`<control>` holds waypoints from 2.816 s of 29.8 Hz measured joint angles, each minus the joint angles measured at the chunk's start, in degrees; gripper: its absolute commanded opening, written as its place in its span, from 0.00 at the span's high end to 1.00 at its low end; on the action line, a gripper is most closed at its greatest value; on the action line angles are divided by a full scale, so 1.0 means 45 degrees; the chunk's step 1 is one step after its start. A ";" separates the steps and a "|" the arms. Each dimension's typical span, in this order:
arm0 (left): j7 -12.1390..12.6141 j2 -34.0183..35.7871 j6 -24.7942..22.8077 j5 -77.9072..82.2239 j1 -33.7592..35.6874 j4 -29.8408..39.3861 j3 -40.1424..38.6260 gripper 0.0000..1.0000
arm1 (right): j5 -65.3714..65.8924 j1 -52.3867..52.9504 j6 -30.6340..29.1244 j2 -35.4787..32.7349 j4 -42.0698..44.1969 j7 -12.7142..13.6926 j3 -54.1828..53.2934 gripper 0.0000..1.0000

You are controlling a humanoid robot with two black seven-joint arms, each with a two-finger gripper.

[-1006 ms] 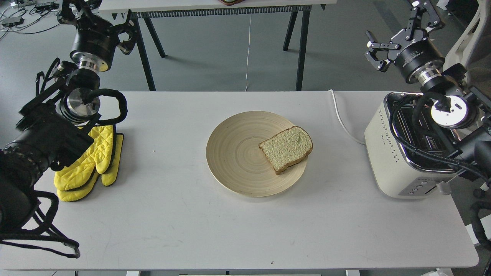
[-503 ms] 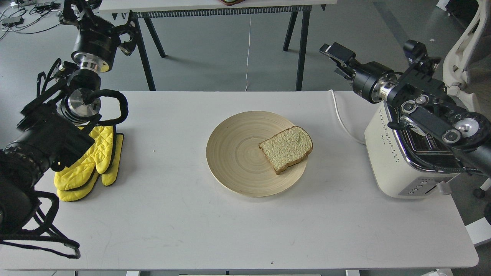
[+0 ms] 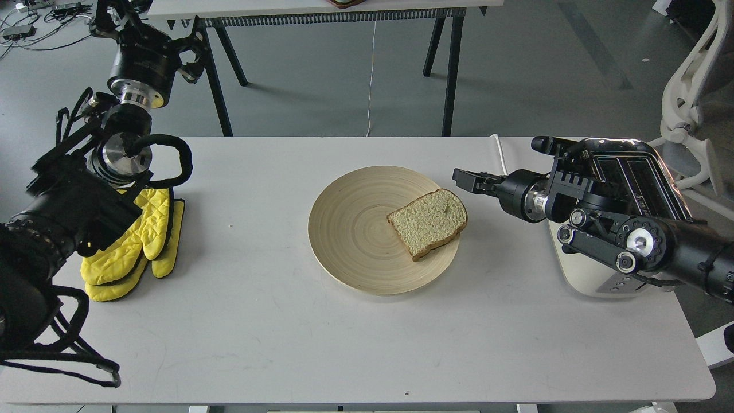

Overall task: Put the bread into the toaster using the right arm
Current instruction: 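Close the right gripper on the edge of the bread slice, then lift the bread slice with the right gripper up above the toaster, then lower the held bread slice into the toaster slot with the right gripper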

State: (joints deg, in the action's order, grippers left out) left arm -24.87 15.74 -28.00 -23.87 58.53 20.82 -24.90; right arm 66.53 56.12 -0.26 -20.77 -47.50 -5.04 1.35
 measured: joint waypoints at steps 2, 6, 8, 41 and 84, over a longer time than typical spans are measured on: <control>0.0000 -0.0002 0.0000 0.0002 0.0000 0.0000 0.0003 0.00 | 0.0001 -0.0153 0.0007 0.0142 0.0173 0.0049 0.0093 0.34; 0.0000 -0.0007 0.0000 0.0002 0.0000 0.0003 -0.0008 0.00 | 0.0000 -0.0339 0.0020 0.0517 0.0680 0.0081 0.0155 0.35; 0.0000 -0.0009 0.0000 0.0002 0.0000 0.0003 -0.0008 0.00 | -0.0013 -0.0424 0.0021 0.0651 0.0844 0.0081 0.0157 0.35; 0.0000 -0.0002 0.0000 -0.0009 0.0001 0.0002 -0.0014 0.00 | -0.0133 -0.0752 0.0214 0.1274 0.1214 0.0085 0.0152 1.00; -0.0012 -0.0038 0.0000 -0.0007 0.0003 0.0002 -0.0063 0.00 | 0.1507 0.4385 -0.2145 -1.1843 -0.7254 0.1152 -0.0584 1.00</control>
State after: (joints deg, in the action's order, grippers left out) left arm -24.93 15.57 -28.00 -23.90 58.54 20.83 -25.18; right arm 73.31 75.85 -9.91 -74.06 -80.14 0.14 -1.27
